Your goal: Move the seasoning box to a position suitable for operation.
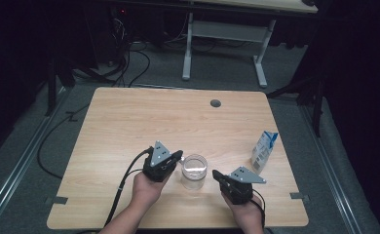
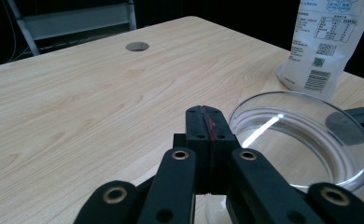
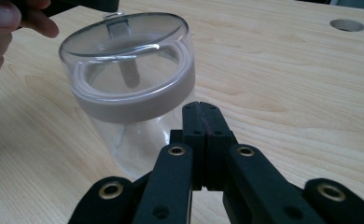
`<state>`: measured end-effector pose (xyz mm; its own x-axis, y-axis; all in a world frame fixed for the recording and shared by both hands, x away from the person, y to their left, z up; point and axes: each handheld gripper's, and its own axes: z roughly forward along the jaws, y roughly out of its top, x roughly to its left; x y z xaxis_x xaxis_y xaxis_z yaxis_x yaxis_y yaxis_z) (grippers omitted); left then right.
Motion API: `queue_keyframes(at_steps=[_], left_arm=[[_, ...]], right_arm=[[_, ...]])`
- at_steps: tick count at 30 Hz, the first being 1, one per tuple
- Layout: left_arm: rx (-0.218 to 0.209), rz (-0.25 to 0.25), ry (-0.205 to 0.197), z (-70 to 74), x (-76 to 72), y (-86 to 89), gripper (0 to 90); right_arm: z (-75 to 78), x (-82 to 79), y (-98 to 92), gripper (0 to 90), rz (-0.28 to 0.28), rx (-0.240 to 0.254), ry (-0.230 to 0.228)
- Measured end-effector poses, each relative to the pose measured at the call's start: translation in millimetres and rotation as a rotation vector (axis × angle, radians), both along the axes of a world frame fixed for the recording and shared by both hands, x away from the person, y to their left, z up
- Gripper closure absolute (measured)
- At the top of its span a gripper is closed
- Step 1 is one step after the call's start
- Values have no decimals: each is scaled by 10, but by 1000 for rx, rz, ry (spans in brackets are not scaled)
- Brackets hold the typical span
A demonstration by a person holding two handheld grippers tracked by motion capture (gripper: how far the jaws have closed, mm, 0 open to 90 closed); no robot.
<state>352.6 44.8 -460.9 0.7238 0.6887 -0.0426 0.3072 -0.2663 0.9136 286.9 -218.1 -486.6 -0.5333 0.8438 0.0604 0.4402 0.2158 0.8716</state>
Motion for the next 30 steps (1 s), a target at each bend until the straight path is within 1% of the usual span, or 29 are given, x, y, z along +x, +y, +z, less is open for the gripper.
queue_keyframes(at_steps=[9,10,16,24,30], left_arm=[[-3,1,2,-10,6,7,900],[-4,1,2,-10,7,8,900],[-8,0,5,-13,8,11,900],[-11,-2,6,-15,12,14,900],[-14,0,6,-18,13,15,900]], right_arm=[[37,-32,40,900,11,2,-30],[49,-39,54,900,16,4,-40],[69,-60,105,900,36,-1,-52],[88,-78,145,900,47,-7,-62],[92,-87,155,900,47,-8,-61]])
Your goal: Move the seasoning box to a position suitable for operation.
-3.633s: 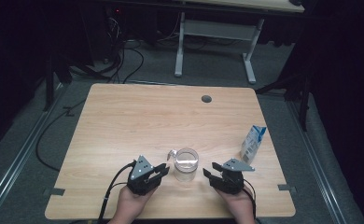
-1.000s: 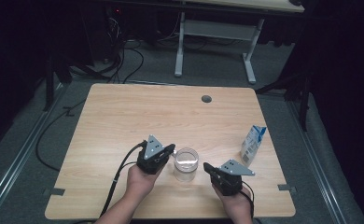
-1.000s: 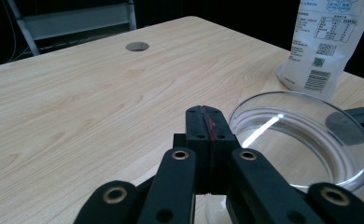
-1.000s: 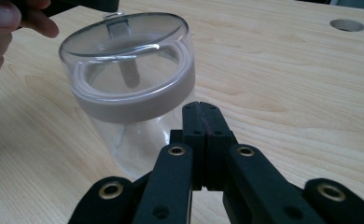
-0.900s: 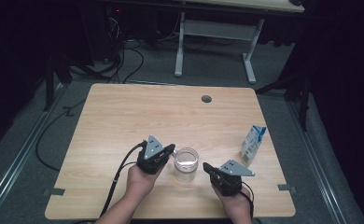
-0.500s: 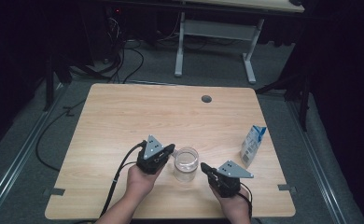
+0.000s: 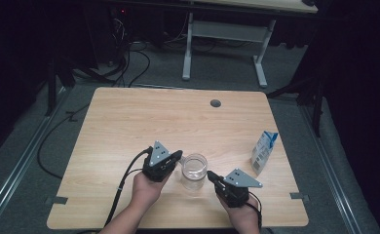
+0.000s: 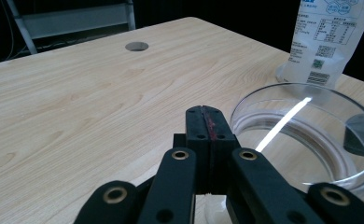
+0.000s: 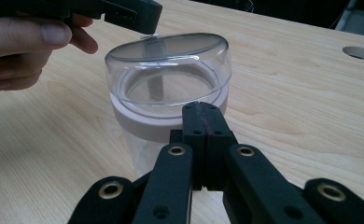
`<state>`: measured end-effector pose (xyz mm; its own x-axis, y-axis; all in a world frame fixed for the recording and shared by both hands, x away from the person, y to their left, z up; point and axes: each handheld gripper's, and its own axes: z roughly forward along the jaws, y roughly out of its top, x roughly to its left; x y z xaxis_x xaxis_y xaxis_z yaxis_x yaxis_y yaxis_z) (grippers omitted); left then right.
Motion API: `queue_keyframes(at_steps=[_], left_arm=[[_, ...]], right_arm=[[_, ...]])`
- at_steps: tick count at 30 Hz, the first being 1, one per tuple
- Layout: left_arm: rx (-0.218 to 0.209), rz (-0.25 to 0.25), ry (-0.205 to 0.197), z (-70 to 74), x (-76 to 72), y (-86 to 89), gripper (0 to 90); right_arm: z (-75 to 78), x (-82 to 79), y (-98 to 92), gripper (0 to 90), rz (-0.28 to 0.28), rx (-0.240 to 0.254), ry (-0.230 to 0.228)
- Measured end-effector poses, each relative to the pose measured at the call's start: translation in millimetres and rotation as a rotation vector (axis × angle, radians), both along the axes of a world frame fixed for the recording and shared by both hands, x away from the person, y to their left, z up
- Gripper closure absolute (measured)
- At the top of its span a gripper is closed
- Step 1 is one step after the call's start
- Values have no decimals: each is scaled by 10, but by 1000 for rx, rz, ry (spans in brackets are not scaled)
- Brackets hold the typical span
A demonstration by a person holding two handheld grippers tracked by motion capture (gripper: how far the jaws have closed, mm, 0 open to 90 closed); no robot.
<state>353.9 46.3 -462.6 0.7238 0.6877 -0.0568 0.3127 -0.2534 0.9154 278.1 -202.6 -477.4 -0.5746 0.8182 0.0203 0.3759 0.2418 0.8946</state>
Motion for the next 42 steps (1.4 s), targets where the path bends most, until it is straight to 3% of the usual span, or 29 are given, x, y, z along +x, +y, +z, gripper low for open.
queue_keyframes(at_steps=[18,23,28,33,42], left_arm=[[-19,5,0,16,-25,47,900],[-43,0,-11,20,-167,157,900],[-39,-22,13,-136,-363,220,900],[-52,-45,42,-261,-463,193,900],[-71,-96,51,-258,-555,46,900]], right_arm=[[30,-26,59,900,20,-11,-24],[39,-30,62,900,22,-11,-29],[51,-36,69,900,21,-9,-32],[74,-38,78,900,18,-6,-39],[118,-51,107,900,23,-3,-53]])
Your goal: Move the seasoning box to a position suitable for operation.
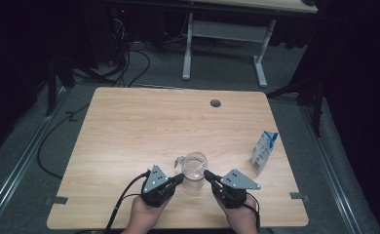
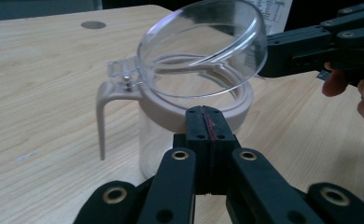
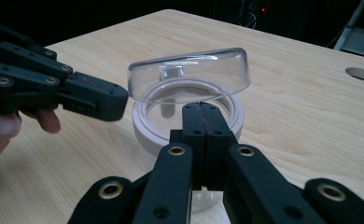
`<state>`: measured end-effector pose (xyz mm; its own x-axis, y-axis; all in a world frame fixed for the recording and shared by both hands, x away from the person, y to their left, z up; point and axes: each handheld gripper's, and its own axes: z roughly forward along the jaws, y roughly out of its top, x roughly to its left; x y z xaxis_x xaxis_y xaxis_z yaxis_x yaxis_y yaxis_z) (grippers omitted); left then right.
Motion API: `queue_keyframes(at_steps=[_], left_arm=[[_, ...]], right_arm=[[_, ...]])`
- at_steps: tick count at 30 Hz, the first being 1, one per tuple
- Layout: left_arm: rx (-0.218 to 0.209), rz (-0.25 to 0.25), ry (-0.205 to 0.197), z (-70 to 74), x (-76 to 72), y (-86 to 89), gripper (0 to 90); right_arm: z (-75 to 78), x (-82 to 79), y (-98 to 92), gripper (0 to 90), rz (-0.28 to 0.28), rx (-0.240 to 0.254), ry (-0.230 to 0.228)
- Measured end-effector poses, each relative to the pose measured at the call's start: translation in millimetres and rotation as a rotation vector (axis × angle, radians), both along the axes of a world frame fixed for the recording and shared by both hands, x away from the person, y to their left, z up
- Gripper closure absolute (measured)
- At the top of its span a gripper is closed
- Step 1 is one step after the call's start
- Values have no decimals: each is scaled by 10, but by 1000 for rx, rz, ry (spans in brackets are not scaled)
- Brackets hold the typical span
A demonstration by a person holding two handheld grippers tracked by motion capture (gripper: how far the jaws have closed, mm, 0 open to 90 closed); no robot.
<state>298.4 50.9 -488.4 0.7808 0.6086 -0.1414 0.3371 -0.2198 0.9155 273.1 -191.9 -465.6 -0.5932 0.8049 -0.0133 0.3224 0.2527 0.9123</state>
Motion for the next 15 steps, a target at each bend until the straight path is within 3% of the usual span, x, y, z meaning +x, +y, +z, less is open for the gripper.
queue_keyframes(at_steps=[15], left_arm=[[-23,-15,-9,53,-20,-83,900]], right_arm=[[-18,19,6,900,-3,5,8]])
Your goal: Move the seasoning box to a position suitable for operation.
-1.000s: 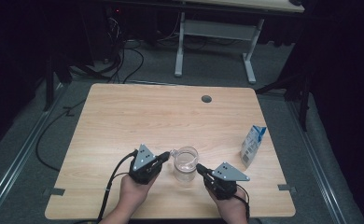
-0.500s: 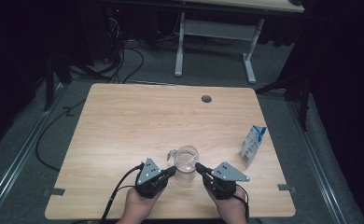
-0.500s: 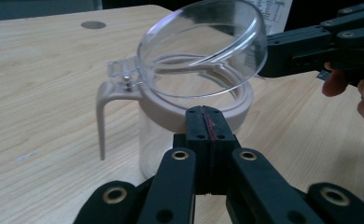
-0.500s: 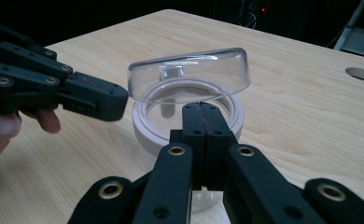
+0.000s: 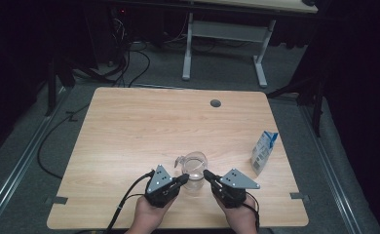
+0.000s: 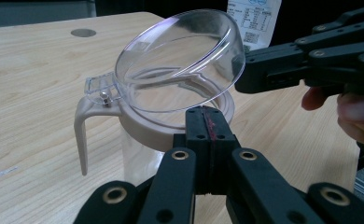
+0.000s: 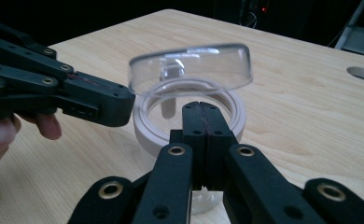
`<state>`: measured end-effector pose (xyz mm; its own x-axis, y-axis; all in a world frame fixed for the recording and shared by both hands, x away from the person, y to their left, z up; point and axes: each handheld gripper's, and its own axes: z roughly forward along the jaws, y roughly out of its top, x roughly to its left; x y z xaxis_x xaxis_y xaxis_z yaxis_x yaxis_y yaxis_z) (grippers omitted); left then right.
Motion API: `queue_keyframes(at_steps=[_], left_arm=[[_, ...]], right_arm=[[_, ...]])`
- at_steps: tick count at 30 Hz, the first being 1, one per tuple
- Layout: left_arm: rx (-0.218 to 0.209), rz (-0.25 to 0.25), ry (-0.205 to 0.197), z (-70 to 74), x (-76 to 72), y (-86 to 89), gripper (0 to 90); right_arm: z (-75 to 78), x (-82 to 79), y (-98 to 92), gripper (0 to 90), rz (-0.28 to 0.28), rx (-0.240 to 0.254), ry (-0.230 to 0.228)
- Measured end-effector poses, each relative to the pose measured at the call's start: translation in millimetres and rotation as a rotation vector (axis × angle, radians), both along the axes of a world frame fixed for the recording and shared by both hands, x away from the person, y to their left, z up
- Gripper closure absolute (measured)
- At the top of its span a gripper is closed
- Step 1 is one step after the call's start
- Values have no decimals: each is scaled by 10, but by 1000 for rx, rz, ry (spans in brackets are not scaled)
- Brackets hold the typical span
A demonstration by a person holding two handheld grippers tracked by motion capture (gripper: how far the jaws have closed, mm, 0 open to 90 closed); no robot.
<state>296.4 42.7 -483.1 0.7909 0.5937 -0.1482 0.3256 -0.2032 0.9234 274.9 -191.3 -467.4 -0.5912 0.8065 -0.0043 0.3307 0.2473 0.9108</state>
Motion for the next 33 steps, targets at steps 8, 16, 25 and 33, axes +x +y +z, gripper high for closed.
queue_keyframes(at_steps=[8,16,25,33], left_arm=[[-17,8,-6,20,3,13,900],[-42,35,-24,72,21,66,900],[-57,75,-49,111,92,158,900],[-65,101,-35,115,124,243,900]], right_arm=[[-58,44,13,900,2,-3,11],[-68,42,6,900,8,1,7],[-75,42,-1,900,14,6,3],[-74,39,2,900,11,4,3]])
